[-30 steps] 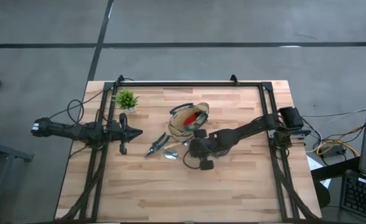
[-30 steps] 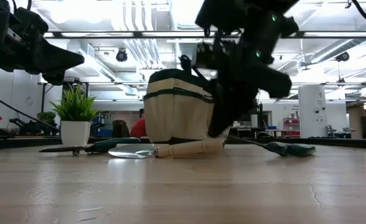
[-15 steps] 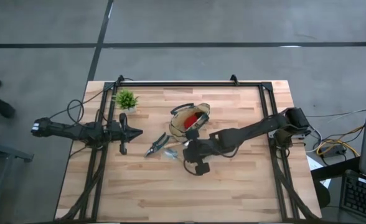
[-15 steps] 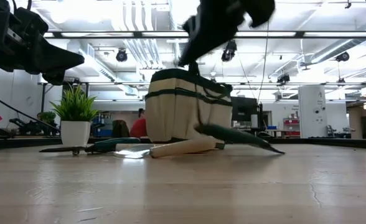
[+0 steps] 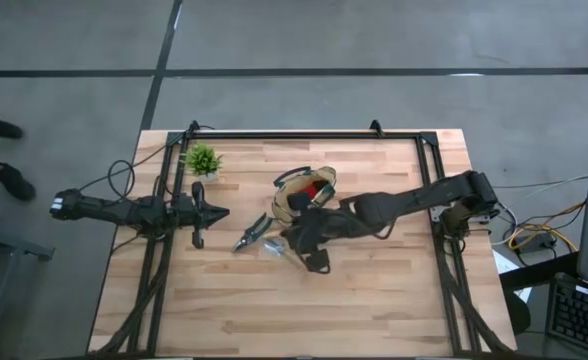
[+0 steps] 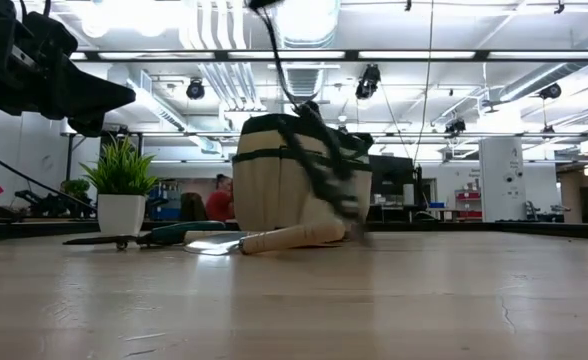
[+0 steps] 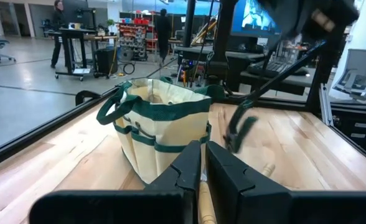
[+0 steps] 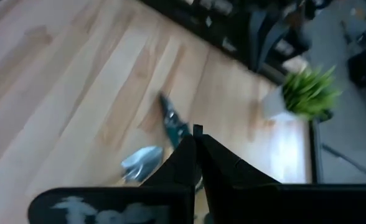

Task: Pick & Place Garden tools in Gardening bag
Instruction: Put the right green scissors into the bag

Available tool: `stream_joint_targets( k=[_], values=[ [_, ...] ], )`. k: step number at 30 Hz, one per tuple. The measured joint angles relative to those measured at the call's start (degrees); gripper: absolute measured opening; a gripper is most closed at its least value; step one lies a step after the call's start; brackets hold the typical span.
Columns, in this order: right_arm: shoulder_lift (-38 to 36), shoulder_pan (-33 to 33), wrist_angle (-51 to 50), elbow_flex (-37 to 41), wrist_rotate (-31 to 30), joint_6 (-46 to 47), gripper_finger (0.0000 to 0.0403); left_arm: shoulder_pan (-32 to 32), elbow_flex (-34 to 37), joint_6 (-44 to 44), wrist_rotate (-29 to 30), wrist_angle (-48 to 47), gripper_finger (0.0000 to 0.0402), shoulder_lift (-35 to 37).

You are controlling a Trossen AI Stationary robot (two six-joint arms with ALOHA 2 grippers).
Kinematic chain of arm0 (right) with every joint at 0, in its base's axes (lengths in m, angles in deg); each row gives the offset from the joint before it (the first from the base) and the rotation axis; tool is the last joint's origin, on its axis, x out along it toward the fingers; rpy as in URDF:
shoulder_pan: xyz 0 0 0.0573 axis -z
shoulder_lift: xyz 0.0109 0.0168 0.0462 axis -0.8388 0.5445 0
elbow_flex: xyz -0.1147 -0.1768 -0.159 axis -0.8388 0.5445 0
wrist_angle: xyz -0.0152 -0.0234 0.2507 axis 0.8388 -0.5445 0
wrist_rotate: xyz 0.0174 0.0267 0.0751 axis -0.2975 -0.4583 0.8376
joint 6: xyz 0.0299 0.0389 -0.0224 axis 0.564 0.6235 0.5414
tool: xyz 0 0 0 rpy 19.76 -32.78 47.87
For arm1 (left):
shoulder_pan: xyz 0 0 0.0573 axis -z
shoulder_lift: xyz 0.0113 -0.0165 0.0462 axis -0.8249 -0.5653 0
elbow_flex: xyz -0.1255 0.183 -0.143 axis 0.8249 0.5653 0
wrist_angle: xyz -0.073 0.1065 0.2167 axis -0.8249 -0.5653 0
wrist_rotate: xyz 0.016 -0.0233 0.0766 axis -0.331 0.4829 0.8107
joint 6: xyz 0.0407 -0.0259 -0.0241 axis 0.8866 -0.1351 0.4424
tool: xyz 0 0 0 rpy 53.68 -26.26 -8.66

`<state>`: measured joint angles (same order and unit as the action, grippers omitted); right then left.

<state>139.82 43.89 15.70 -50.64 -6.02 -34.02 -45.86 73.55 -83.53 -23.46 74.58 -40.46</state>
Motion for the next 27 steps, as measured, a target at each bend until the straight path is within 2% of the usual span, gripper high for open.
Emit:
stream_joint_targets(
  k=[6, 17, 27],
  values=[
    [-0.07, 0.83, -1.78, -6.57, 0.06, -4.6, 0.0008, 0.0, 0.02, 0.02, 0.0, -0.02, 0.003, 0.0],
    [0.08, 6.55, -5.45, -17.88, 0.15, -10.35, 0.0008, 0.0, 0.01, 0.0, 0.0, -0.01, 0.003, 0.0],
    [0.04, 12.35, -7.21, -19.43, 0.46, -10.78, 0.0008, 0.0, 0.02, 0.01, 0.0, -0.02, 0.003, 0.0]
  ],
)
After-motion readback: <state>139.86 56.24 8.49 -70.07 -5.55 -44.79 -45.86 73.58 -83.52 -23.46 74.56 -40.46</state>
